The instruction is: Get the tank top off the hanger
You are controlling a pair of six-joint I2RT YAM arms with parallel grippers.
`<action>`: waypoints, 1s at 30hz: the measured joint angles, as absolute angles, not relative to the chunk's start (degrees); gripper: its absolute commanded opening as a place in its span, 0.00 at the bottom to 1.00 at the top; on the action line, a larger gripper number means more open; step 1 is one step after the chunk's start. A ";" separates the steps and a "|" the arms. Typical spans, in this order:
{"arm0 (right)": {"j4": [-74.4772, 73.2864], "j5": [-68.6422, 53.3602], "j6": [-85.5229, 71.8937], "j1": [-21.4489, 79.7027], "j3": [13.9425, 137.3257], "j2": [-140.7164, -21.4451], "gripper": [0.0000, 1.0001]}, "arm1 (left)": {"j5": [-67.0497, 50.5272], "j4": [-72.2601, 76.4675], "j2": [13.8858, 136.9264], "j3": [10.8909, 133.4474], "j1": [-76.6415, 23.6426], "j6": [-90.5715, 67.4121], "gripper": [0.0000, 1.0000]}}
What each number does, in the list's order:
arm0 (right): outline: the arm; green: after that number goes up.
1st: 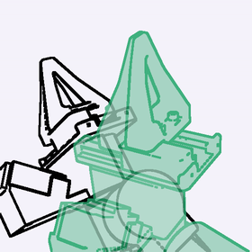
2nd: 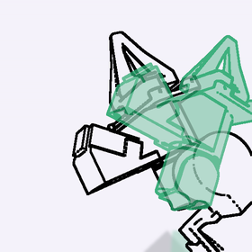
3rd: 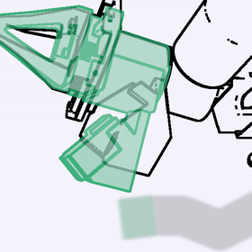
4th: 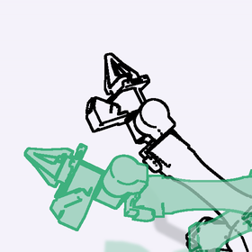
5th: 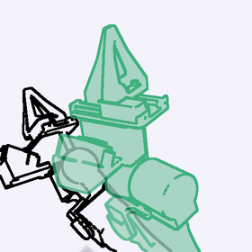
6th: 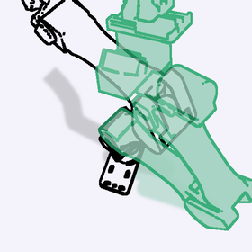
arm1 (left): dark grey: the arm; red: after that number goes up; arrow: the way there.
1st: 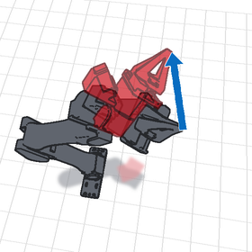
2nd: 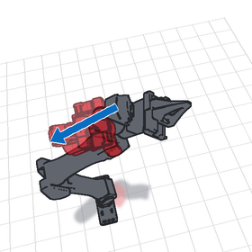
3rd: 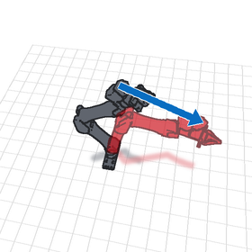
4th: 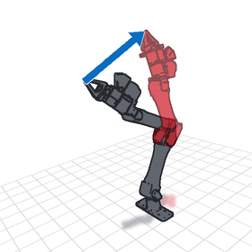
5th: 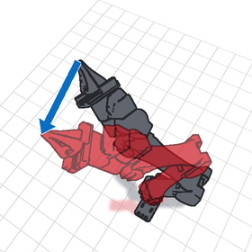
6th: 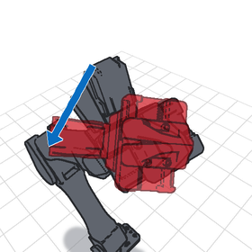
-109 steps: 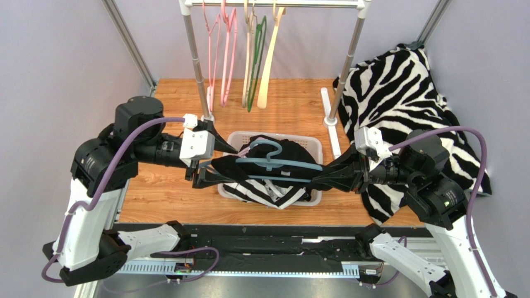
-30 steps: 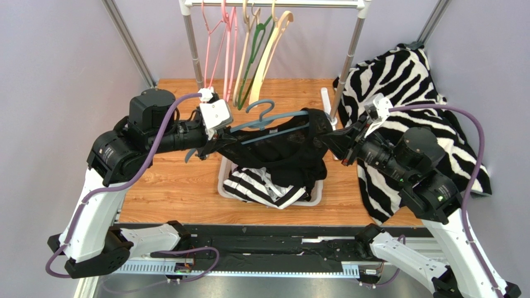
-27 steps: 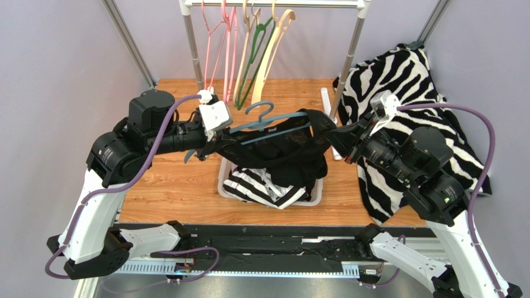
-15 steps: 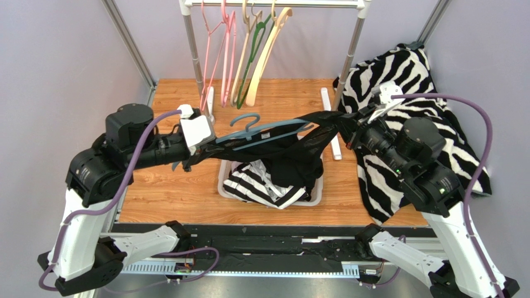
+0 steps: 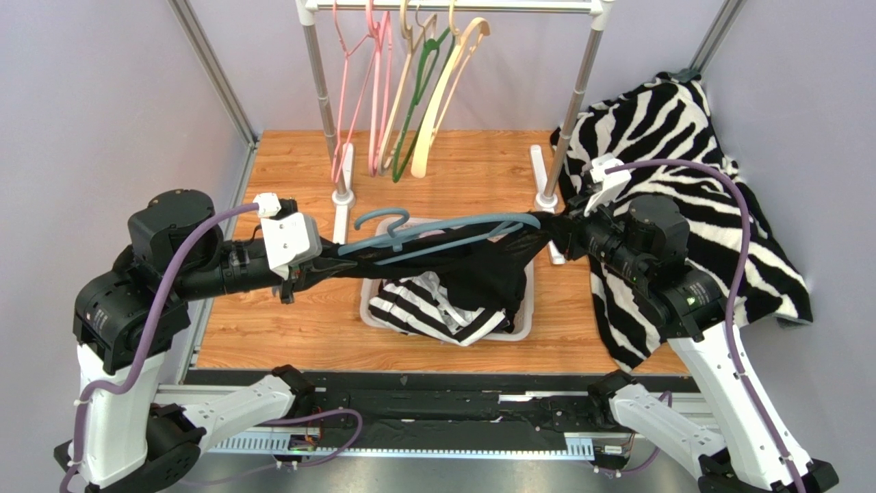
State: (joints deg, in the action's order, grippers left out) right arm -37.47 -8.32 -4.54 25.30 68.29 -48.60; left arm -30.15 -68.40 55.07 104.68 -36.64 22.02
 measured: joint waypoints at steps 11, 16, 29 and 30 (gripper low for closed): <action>-41.60 -15.88 6.22 25.12 68.73 -34.11 1.00 | -31.46 -68.29 65.69 110.13 -36.60 22.61 0.00; -45.87 -21.10 9.89 25.08 75.26 -30.20 1.00 | -31.77 -68.62 67.51 108.01 -36.60 22.61 0.00; -46.24 -28.71 14.09 25.04 81.32 -40.51 0.98 | -41.60 -75.22 69.21 111.18 -36.60 28.82 0.00; -46.15 -29.30 14.20 25.04 81.65 -41.21 0.98 | -42.13 -75.81 69.36 111.18 -36.60 29.50 0.00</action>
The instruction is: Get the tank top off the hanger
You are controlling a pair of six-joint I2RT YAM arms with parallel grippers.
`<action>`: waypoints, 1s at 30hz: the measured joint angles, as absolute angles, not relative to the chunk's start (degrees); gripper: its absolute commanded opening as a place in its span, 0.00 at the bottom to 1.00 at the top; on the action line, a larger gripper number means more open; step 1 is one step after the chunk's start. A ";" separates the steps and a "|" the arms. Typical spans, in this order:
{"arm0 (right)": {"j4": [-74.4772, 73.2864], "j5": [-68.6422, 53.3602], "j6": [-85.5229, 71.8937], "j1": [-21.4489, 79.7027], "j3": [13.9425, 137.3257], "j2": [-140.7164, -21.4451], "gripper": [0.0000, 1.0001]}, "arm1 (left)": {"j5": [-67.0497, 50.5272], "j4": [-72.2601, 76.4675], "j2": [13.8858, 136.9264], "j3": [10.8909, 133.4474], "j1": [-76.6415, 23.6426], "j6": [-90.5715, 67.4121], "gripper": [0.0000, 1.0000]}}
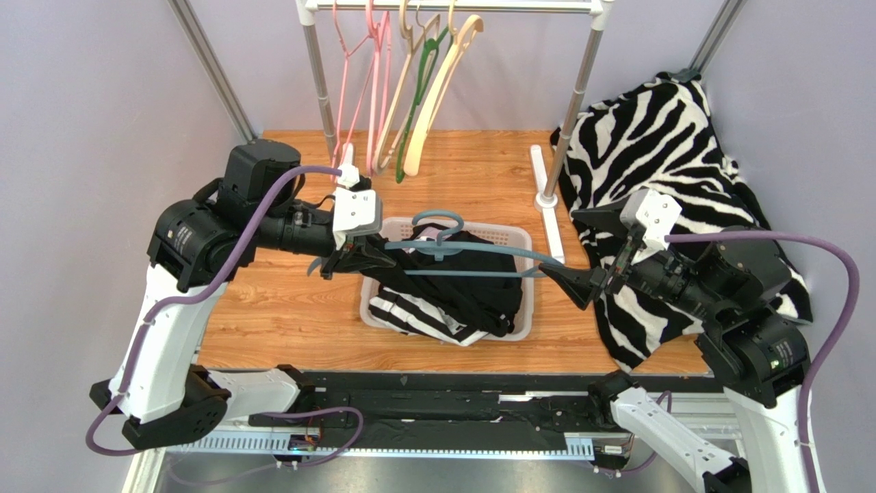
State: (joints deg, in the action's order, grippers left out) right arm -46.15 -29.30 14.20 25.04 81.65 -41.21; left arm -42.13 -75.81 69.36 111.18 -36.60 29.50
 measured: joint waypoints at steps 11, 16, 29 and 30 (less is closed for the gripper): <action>-46.89 -42.81 13.47 25.04 82.02 -42.09 0.64 | -44.88 -78.32 72.31 111.81 -36.60 32.82 0.00; -47.35 -45.19 12.88 25.06 80.97 -42.52 0.62 | -45.56 -78.50 72.97 113.45 -36.60 32.95 0.00; -47.44 -48.47 10.41 25.19 80.14 -43.81 0.00 | -46.37 -78.56 72.73 113.86 -36.36 33.12 0.19; -47.53 -48.53 10.20 25.19 80.14 -43.72 0.00 | -46.11 -78.52 72.64 113.69 -36.38 32.93 0.24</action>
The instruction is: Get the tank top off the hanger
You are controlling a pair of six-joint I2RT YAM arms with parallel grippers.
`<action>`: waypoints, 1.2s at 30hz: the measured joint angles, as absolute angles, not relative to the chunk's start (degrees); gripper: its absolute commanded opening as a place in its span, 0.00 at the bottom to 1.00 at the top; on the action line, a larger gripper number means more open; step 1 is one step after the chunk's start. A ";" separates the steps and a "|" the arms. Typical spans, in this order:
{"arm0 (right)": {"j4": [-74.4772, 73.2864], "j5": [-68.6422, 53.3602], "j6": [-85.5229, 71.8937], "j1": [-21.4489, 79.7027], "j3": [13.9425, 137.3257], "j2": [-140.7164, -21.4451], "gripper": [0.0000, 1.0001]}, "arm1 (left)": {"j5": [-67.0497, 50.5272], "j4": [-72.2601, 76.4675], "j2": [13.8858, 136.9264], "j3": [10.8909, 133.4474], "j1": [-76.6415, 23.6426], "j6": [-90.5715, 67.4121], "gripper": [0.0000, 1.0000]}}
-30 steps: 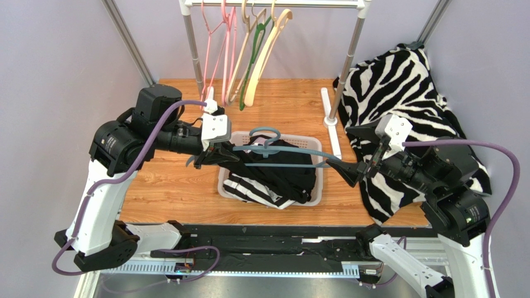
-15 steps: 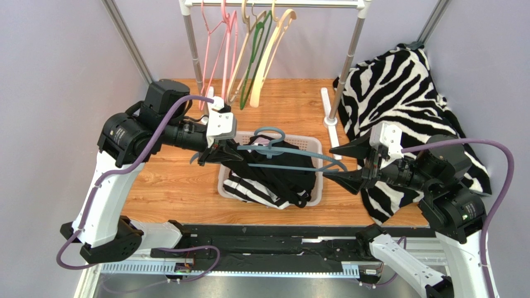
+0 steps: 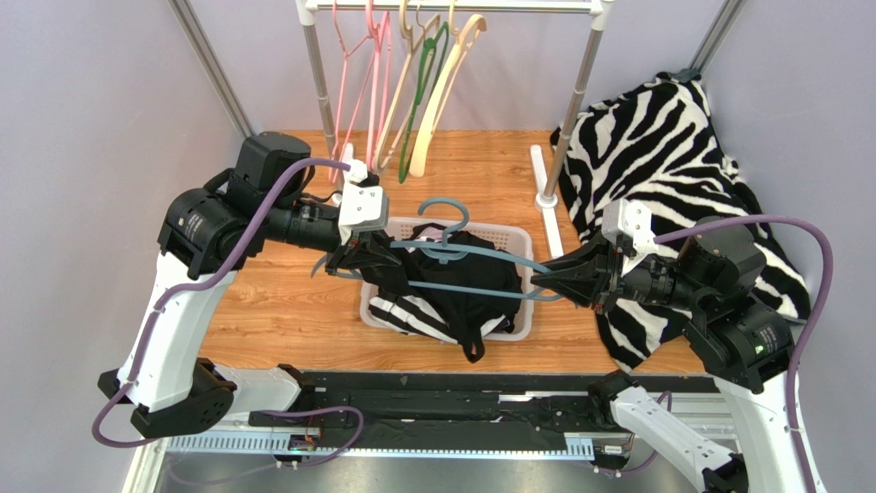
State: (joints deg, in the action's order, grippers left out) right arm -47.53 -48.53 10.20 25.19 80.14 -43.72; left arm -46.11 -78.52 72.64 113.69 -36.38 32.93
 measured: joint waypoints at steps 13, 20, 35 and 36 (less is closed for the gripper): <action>-47.83 -42.65 7.68 25.04 78.59 -38.22 0.00 | -25.17 -64.64 67.00 111.20 -36.67 25.58 0.69; -47.13 -39.81 6.74 25.04 78.96 -37.87 0.00 | -18.90 -59.57 62.19 109.60 -36.64 24.71 0.69; -55.33 -34.85 7.68 25.04 82.81 -31.40 0.00 | -16.82 -57.49 60.99 101.43 -36.67 20.21 0.99; -55.35 -34.61 7.68 25.04 82.65 -31.48 0.00 | -16.69 -57.69 61.23 103.07 -36.67 19.86 0.99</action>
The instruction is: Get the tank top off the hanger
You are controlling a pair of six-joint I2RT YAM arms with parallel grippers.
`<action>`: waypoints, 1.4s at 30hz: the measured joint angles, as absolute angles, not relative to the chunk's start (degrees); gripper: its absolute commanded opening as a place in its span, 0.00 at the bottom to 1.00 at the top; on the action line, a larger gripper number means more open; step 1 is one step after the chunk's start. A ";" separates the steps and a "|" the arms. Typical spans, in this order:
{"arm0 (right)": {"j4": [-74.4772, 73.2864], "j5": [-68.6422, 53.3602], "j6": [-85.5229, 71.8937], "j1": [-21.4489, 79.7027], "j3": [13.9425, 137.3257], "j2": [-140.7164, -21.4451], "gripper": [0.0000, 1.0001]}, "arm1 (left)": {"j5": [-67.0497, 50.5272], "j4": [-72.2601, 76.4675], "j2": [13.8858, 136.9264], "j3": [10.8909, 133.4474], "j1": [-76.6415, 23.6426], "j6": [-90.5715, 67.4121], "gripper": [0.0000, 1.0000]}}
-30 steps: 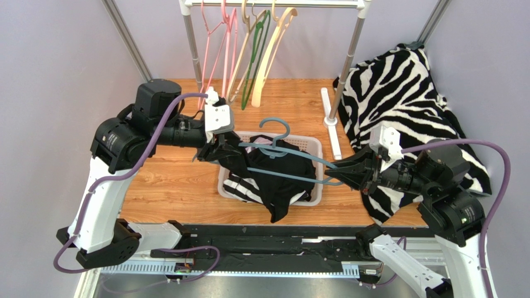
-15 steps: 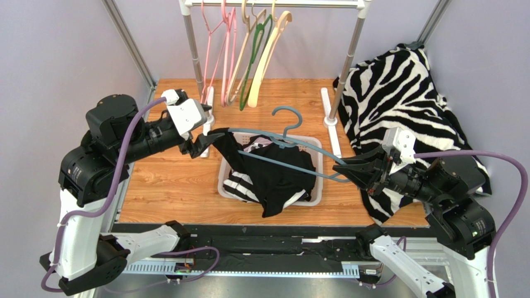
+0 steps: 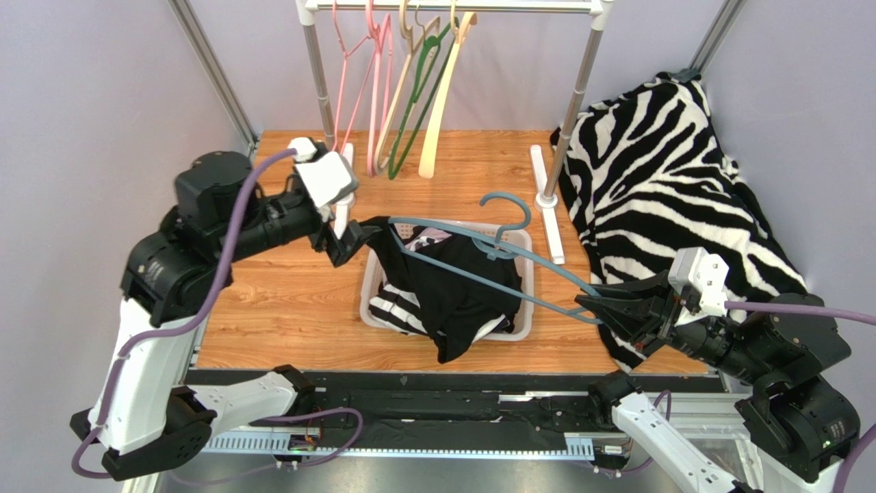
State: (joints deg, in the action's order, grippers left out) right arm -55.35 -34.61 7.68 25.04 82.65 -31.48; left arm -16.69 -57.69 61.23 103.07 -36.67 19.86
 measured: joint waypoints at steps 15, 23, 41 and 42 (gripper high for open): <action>-53.10 -31.48 6.39 25.04 78.11 -28.60 0.00 | -14.52 -54.92 50.17 99.59 -36.64 16.29 0.99; -51.40 -31.27 5.19 25.04 78.17 -27.35 0.00 | -15.22 -54.74 55.51 90.37 -36.16 5.21 0.99; -51.66 -30.26 5.19 25.04 81.17 -27.38 0.00 | -24.73 -51.68 60.93 89.30 -34.39 -5.48 0.01; -51.68 -30.20 5.21 25.04 81.47 -27.40 0.00 | -25.50 -51.53 60.93 89.10 -34.33 -5.34 0.00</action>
